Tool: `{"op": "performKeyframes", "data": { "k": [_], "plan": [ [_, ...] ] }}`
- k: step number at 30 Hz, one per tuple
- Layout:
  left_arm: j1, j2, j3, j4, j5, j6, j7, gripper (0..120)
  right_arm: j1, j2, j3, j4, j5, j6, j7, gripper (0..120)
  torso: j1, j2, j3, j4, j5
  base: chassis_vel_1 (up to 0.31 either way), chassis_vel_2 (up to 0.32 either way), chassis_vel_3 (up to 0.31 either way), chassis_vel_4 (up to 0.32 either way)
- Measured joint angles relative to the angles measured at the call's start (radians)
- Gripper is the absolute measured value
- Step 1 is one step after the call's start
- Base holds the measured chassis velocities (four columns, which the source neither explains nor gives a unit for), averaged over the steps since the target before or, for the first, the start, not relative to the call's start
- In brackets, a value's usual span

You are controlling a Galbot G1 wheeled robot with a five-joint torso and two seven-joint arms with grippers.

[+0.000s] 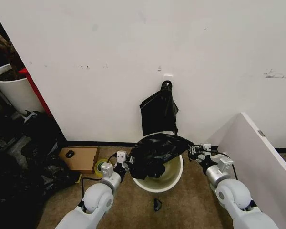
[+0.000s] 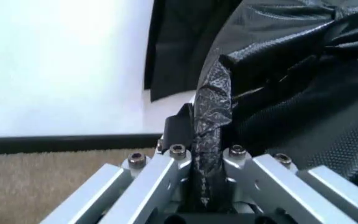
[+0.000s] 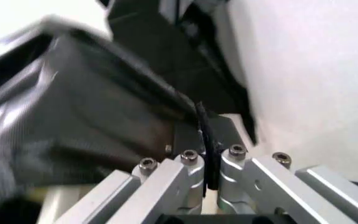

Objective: Place the garbage bag over the trash bin.

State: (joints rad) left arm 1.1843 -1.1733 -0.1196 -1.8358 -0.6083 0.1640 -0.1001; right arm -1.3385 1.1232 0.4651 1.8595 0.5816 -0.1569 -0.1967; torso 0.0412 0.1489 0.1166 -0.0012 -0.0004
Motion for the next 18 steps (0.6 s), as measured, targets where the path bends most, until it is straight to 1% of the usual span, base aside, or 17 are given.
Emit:
{"op": "performKeyframes", "data": {
  "k": [2, 5, 6, 8, 10, 13, 14, 15, 18],
  "plan": [
    [-0.008, -0.001, -0.002, -0.005, -0.012, 0.000, 0.000, 1, -0.004, 0.002, 0.002, -0.020, -0.006, 0.031, -0.054, 0, 0.000, 0.000, 0.000, 0.0000, 0.0000, 0.000, 0.000, 0.000, 0.000],
    [-0.025, 0.001, -0.007, -0.019, -0.036, 0.008, -0.002, 1, -0.006, 0.006, 0.007, -0.077, -0.017, 0.140, -0.192, 0, 0.000, 0.000, 0.000, 0.0000, 0.0000, 0.000, 0.000, 0.000, 0.000],
    [-0.025, 0.001, -0.007, -0.019, -0.036, 0.008, -0.002, 1, -0.006, 0.006, 0.007, -0.077, -0.017, 0.140, -0.192, 0, 0.000, 0.000, 0.000, 0.0000, 0.0000, 0.000, 0.000, 0.000, 0.000],
    [-0.039, 0.005, -0.013, -0.033, -0.063, 0.020, -0.006, 1, 0.000, 0.010, 0.010, -0.134, -0.027, 0.234, -0.303, 0, 0.000, 0.000, 0.000, 0.0000, 0.0002, 0.000, 0.000, 0.000, 0.000],
    [-0.048, 0.009, -0.018, -0.047, -0.085, 0.031, -0.009, 1, 0.009, 0.012, 0.007, -0.172, -0.028, 0.288, -0.357, 0, 0.000, 0.000, 0.000, -0.0001, 0.0001, 0.000, 0.000, 0.000, 0.000],
    [-0.062, 0.014, -0.027, -0.063, -0.109, 0.048, -0.012, 1, 0.029, 0.016, -0.020, -0.227, -0.025, 0.362, -0.378, 0, 0.000, 0.000, 0.000, 0.0000, 0.0000, 0.000, 0.000, 0.000, 0.000],
    [-0.062, 0.014, -0.027, -0.063, -0.109, 0.048, -0.012, 1, 0.029, 0.016, -0.020, -0.227, -0.025, 0.362, -0.378, 0, 0.000, 0.000, 0.000, 0.0000, 0.0000, 0.000, 0.000, 0.000, 0.000],
    [-0.068, 0.016, -0.029, -0.065, -0.113, 0.053, -0.013, 1, 0.037, 0.019, -0.032, -0.242, -0.024, 0.384, -0.375, 0, 0.000, 0.000, 0.000, 0.0000, 0.0002, 0.000, 0.000, 0.000, 0.000],
    [-0.083, 0.020, -0.028, -0.064, -0.119, 0.062, -0.013, 1, 0.058, 0.029, -0.069, -0.261, -0.042, 0.458, -0.303, 0, 0.000, 0.000, 0.000, 0.0001, 0.0001, 0.000, 0.000, 0.000, 0.000]
  ]
}}
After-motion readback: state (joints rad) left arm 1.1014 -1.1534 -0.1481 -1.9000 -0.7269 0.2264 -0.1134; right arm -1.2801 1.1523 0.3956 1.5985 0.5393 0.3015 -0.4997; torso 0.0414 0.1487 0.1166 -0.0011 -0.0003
